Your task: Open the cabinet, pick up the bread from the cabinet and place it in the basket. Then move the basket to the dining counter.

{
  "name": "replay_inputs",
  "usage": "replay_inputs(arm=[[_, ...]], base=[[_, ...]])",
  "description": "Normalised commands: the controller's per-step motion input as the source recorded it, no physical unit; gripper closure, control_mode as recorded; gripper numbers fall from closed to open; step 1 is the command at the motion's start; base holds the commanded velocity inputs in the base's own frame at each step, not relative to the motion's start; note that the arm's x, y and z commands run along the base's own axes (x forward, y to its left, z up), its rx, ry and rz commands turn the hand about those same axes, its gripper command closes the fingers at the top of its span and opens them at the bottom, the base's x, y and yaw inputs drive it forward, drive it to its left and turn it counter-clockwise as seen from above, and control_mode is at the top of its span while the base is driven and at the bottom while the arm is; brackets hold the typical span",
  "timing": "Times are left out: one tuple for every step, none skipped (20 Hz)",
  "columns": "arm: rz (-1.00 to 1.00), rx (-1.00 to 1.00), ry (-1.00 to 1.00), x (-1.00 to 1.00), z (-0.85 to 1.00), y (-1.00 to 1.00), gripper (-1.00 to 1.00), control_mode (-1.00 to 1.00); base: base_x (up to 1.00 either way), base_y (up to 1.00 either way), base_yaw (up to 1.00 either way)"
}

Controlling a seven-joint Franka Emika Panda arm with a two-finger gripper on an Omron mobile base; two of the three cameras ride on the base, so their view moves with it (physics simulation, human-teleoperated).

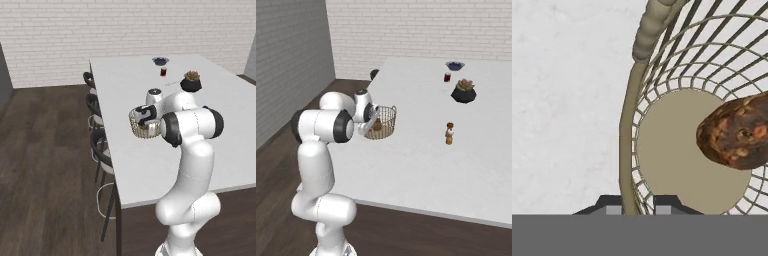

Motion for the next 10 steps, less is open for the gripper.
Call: replay_inputs(arm=[[0.00,0.00,0.02,0.00,-0.41,0.00,-1.00,-1.00],[0.00,0.00,0.03,0.00,-0.12,0.00,-1.00,-1.00],[0.00,0.00,0.05,0.00,0.00,0.00,-1.00,-1.00],[0.00,0.00,0.03,0.00,0.00,0.00,-1.00,-1.00],[0.00,0.00,0.00,0.00,0.00,0.00,-1.00,-1.00],[0.00,0.00,0.00,0.00,0.08,0.00,-1.00,-1.00],[0.00,0.00,0.00,0.00,0.21,0.00,-1.00,-1.00],[0.00,0.00,0.00,0.00,0.36,0.00,-1.00,-1.00],[0.00,0.00,0.00,0.00,0.47,0.00,-1.00,-1.00],[0.00,0.03,0.00,-0.12,0.54,0.00,-1.00,-1.00]], base=[[0.00,0.00,0.00],[0.00,0.00,0.00],[0.00,0.00,0.00],[0.00,0.00,0.00],[0.00,0.00,0.00],[0.00,0.00,0.00],[0.00,0.00,0.00],[0.00,0.00,0.00],[0.00,0.00,0.00],[0.00,0.00,0.00]])
